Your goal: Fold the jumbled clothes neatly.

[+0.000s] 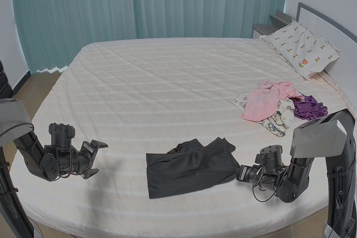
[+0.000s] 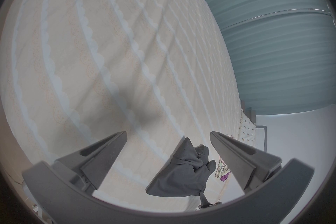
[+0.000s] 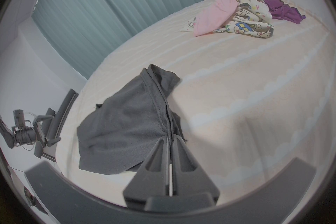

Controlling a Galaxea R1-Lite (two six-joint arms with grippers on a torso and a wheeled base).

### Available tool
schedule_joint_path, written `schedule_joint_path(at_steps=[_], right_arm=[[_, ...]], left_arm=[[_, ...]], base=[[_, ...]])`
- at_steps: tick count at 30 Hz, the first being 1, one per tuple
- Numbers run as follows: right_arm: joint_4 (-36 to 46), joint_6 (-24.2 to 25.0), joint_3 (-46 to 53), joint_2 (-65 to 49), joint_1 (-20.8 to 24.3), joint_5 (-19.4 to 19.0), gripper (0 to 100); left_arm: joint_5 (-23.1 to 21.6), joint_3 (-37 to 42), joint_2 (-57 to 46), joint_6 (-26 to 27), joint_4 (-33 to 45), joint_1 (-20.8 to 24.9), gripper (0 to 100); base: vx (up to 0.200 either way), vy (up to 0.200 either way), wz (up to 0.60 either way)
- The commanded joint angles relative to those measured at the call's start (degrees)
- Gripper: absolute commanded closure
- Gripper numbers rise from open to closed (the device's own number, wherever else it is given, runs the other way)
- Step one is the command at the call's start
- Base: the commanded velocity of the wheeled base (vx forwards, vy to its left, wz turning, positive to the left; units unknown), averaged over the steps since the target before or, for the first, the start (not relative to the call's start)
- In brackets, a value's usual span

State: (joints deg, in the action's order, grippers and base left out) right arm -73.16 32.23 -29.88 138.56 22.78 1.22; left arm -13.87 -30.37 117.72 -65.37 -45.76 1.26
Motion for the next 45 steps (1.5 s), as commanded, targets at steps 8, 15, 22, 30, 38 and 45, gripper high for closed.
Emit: schedule_joint_path(at_steps=[8,15,22,30,38,45], right_arm=[[3.55,-1.21,-0.27,-1.19,0.07,1.33,0],[3.90,1.34,-5.37,-4.53,-2.48,-1.04,0],[14.36,2.66,-22.24,0.05,-4.15,-3.33,0],[23.67,2.92,-35.16,6.02,-2.31,-3.59,0],[28.42,2.05,-40.70,9.71,-2.31,-4.12,100],[29.74,2.92,-43.42,9.54,-3.71,-3.77,100]], left_arm=[[-0.01,0.13,0.05,-0.11,-0.03,-0.11,0],[-0.01,0.22,-0.13,-0.38,-0.03,-0.11,0],[0.07,0.57,-0.21,-0.46,-0.03,-0.11,0],[1.57,0.48,-0.04,-0.46,-0.12,-0.11,0],[1.57,0.40,-0.04,-0.46,-0.12,-0.11,0],[1.66,0.48,0.05,-0.46,-0.12,-0.03,0]], base=[[0.000,0.000,0.00],[0.000,0.000,0.00],[0.000,0.000,0.00],[0.000,0.000,0.00],[0.000,0.000,0.00],[0.000,0.000,0.00]])
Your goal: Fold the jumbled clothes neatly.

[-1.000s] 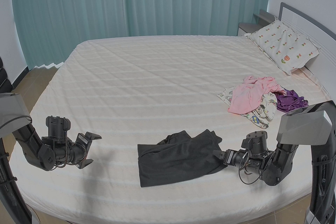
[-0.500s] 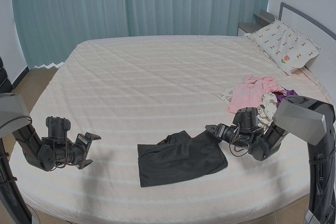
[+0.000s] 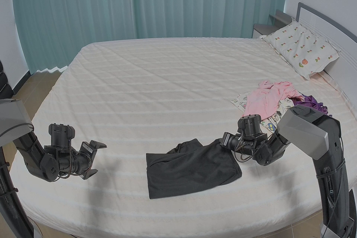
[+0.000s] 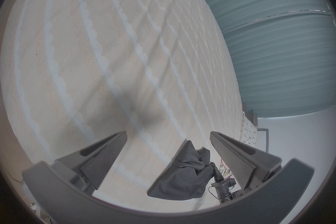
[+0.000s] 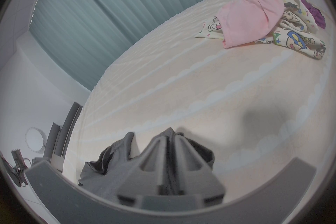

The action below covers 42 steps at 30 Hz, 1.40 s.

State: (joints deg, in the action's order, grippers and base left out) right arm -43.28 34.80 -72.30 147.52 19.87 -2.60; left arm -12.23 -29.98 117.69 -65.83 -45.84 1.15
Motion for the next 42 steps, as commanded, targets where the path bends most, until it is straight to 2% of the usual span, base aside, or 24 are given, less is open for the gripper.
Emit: schedule_joint_path(at_steps=[1,9,21,22,30,35,38,42], right_arm=[[-0.23,0.70,-1.00,0.40,-1.24,0.14,100],[-0.49,5.01,-0.82,-0.39,-3.26,0.31,100],[-0.58,5.27,-1.88,0.84,-3.52,0.05,100],[-0.58,5.27,-1.97,0.84,-3.52,0.05,0],[-1.81,5.71,-0.21,-1.71,-4.67,-0.04,0],[-2.60,5.80,9.11,-8.04,-5.81,-0.39,0],[-5.50,5.89,17.46,-11.38,-5.54,-0.74,0],[-14.20,8.00,28.53,-14.45,-4.40,-0.39,0]], left_arm=[[0.01,0.09,0.09,0.00,-0.13,0.08,0],[0.01,0.09,0.09,0.00,-0.13,0.08,0],[0.01,0.01,0.09,0.00,-0.04,0.08,0],[0.01,0.01,0.09,0.00,-0.04,0.08,0],[0.01,0.01,0.09,0.00,-0.13,0.08,0],[-0.17,1.15,-0.09,0.61,-0.83,0.61,0],[0.98,4.75,-0.09,3.08,-5.58,3.95,0],[3.44,12.13,0.17,11.25,-16.04,11.95,0]], base=[[0.000,0.000,0.00],[0.000,0.000,0.00],[0.000,0.000,0.00],[0.000,0.000,0.00],[0.000,0.000,0.00],[0.000,0.000,0.00],[0.000,0.000,0.00],[0.000,0.000,0.00]])
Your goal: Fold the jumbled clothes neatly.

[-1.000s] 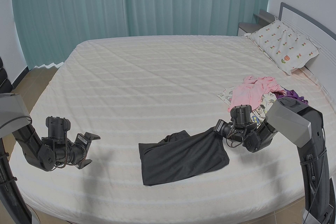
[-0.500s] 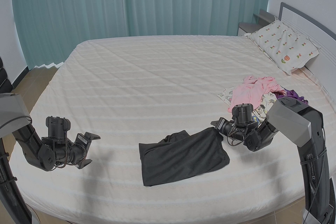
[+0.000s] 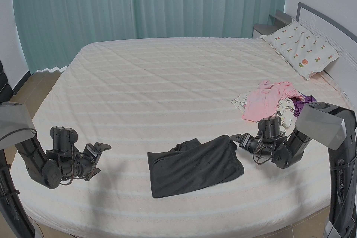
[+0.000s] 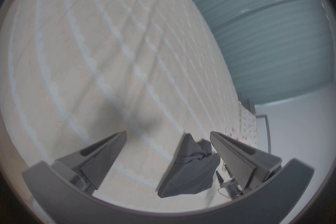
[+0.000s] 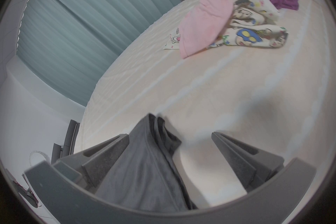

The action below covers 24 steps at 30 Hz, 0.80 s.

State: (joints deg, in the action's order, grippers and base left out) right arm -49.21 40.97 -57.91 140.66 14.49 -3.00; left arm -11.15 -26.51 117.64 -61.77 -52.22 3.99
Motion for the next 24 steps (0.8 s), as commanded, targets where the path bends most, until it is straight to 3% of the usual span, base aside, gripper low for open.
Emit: schedule_joint_path(at_steps=[1,3,6,9,12,17,24], right_arm=[[-11.34,2.53,17.30,-8.12,1.33,0.19,0],[-14.33,2.53,19.85,-8.20,1.33,0.27,0],[-22.77,3.68,25.56,-7.50,1.33,0.10,0],[-26.46,4.29,27.93,-6.45,1.24,0.19,0],[-28.39,4.47,28.99,-6.45,0.62,0.10,0],[-28.75,4.55,29.34,-5.66,0.71,0.01,0],[-28.75,4.73,29.43,-5.30,0.97,-0.25,0]], left_arm=[[2.80,9.55,0.93,8.51,-11.76,11.48,0],[3.60,9.64,2.51,9.12,-13.17,13.68,0],[9.05,4.28,10.15,10.44,-13.87,18.78,0],[12.82,1.20,14.20,15.80,-13.87,20.27,0],[12.82,-0.29,17.54,20.02,-14.05,22.21,0],[12.47,-2.93,19.38,21.52,-14.40,23.79,0],[8.34,-6.97,20.70,27.32,-15.36,23.61,0]], base=[[0.000,0.000,0.00],[0.000,0.000,0.00],[0.000,0.000,0.00],[0.000,0.000,0.00],[0.000,0.000,0.00],[0.000,0.000,0.00],[0.000,0.000,0.00]])
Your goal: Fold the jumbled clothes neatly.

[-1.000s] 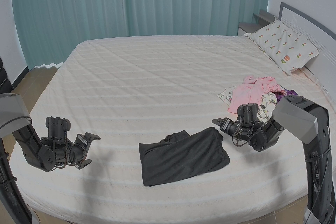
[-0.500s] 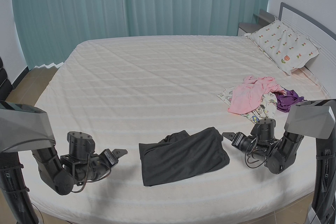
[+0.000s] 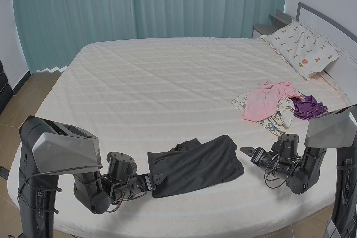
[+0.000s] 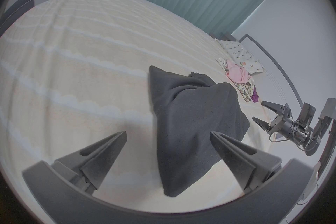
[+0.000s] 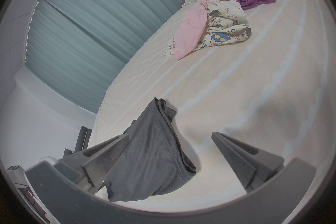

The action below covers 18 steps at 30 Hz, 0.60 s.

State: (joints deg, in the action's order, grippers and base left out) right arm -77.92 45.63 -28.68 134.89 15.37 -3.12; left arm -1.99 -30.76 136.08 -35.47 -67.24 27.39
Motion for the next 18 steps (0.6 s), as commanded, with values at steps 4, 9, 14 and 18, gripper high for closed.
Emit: schedule_joint_path(at_steps=[4,9,14,18], right_arm=[[-0.04,-0.01,0.12,0.29,0.10,-0.22,0],[-0.21,-0.01,0.12,0.29,0.10,-0.22,0],[-1.09,-0.10,0.12,0.37,0.18,-0.31,0],[-1.18,-0.01,0.12,0.29,0.18,-0.31,0]], left_arm=[[-0.83,-7.21,4.01,2.25,0.71,0.47,0],[-0.91,-10.38,5.86,3.75,2.03,1.61,0],[-1.09,-10.90,5.77,3.66,1.41,3.63,0],[-1.00,-10.99,5.86,3.48,1.50,4.60,100]], base=[[0.000,0.000,0.00],[0.000,0.000,0.00],[0.000,0.000,0.00],[0.000,0.000,0.00]])
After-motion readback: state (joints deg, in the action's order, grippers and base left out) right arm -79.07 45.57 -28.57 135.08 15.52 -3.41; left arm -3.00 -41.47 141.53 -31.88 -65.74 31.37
